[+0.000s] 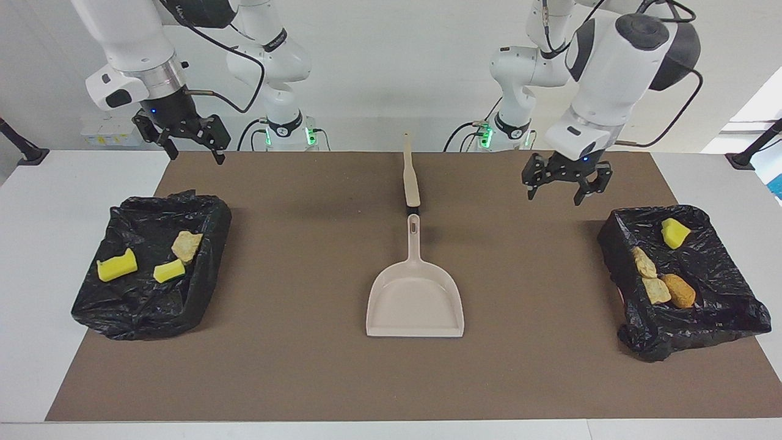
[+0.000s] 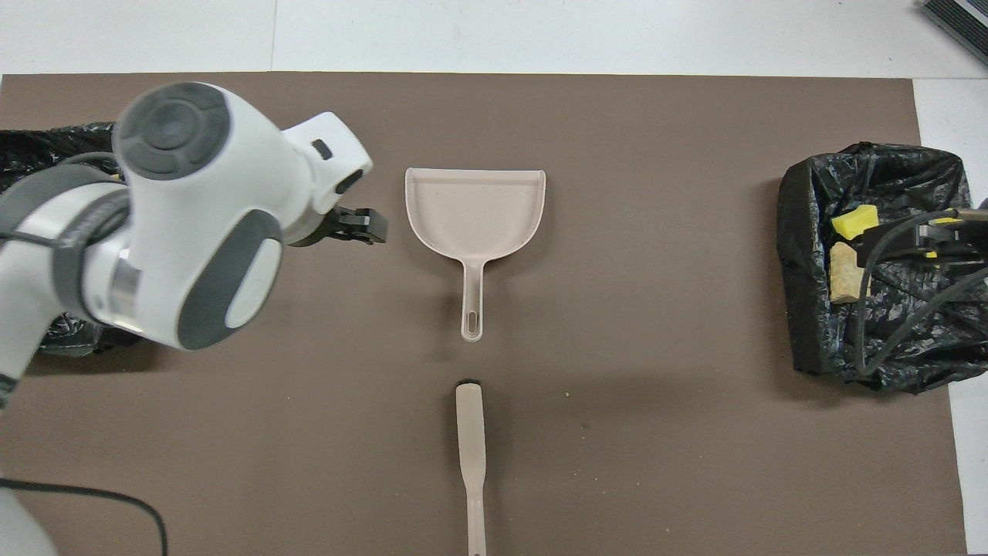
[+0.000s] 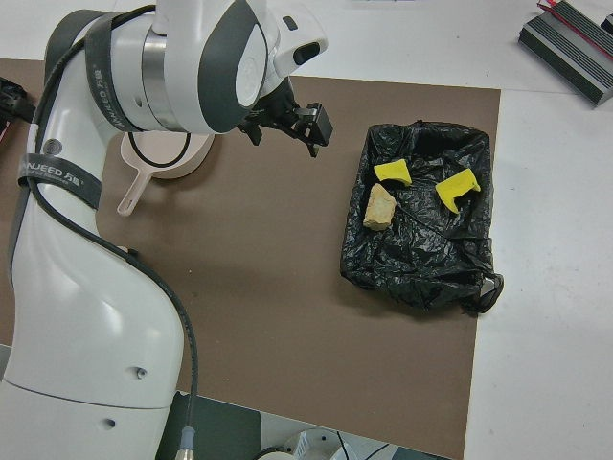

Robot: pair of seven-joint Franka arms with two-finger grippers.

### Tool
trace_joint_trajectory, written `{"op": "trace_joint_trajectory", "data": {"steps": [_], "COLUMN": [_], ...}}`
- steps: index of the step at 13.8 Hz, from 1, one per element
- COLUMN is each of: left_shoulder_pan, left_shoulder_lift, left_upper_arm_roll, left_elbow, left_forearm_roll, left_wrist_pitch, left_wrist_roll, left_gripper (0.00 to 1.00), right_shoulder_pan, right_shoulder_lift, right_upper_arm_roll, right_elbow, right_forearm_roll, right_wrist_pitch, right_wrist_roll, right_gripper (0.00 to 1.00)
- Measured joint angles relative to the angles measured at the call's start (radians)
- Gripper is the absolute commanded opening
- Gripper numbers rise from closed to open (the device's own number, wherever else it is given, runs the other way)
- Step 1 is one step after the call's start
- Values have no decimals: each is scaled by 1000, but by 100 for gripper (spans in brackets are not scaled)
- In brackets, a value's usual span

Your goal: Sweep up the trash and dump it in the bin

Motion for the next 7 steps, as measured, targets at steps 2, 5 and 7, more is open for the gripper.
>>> {"op": "trace_joint_trajectory", "data": {"steps": [2,5,7], "left_shoulder_pan": [33,65,69], "left_shoulder_lift": [-45,-78,-73], "left_upper_arm_roll": [1,3,6], "left_elbow": [3,42,70], "left_forearm_roll": [0,-2,-6], "left_wrist_pitch": [-58,-152,-196], "left_wrist_roll": [50,102,108], "left_gripper": [100,100,100], "right_shoulder_pan": [0,0,0], "right_shoulder_lift": [0,0,0], "right_upper_arm_roll": [0,0,0], "right_elbow": [0,0,0], "right_forearm_roll": [0,0,0], "right_wrist_pitch": [0,0,0], "right_wrist_roll": [0,0,0], "right_gripper": [100,100,100]}}
